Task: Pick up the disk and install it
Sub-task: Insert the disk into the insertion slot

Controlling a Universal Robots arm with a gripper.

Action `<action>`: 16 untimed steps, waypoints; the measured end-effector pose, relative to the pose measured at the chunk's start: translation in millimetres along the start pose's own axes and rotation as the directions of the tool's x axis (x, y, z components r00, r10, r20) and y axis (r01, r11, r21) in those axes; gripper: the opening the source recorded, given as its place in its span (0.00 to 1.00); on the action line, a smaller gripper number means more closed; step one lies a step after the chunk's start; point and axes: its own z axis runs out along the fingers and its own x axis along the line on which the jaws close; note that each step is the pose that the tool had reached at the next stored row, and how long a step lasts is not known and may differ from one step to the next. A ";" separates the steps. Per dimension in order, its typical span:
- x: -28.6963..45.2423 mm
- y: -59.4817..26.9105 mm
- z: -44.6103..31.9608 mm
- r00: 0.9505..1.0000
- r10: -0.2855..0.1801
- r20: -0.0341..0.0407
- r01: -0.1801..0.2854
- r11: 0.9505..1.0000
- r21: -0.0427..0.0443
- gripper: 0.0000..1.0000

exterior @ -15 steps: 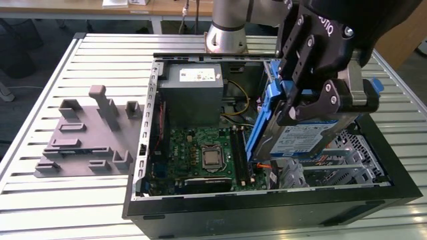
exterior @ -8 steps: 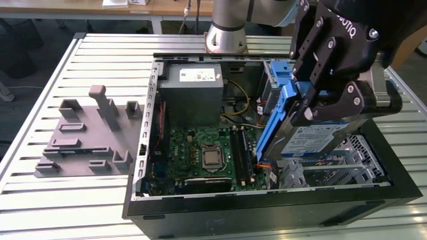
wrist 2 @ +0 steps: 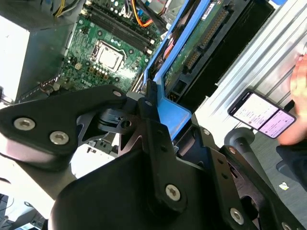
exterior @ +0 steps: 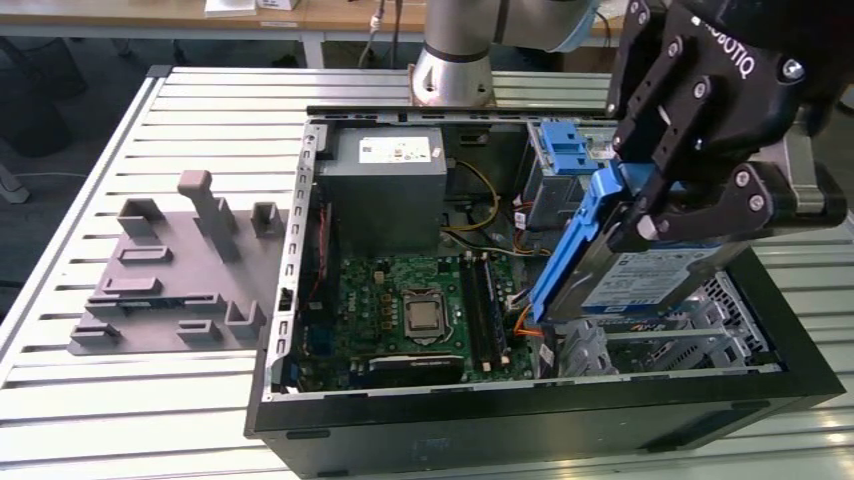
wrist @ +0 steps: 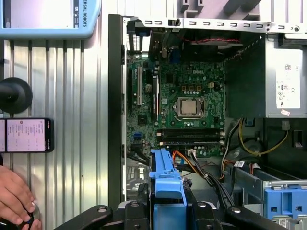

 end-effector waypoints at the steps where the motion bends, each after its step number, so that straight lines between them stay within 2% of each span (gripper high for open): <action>1: 0.0 -1.8 0.4 1.000 0.000 0.000 0.000 1.000 0.000 0.37; 8: -0.8 -16.3 4.1 1.000 -0.006 0.000 0.006 1.000 0.000 0.37; 13: -0.7 -19.9 6.3 0.999 -0.037 -0.001 0.037 0.999 -0.001 0.37; 16: -0.7 -27.7 8.4 0.999 -0.042 -0.001 0.042 0.999 -0.001 0.37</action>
